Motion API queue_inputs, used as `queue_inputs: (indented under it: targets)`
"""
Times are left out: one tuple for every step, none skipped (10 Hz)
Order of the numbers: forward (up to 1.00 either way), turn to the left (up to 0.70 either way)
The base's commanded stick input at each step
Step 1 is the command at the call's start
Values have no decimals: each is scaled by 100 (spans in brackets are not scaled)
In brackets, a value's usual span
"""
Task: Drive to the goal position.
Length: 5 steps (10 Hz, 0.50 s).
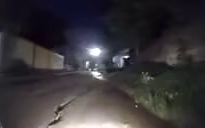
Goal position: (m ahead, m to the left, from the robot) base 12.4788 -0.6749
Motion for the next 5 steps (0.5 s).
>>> queue_inputs:
  targets:
    - [70, 0]
    - [70, 0]
    - [70, 0]
    - [70, 0]
    - [70, 0]
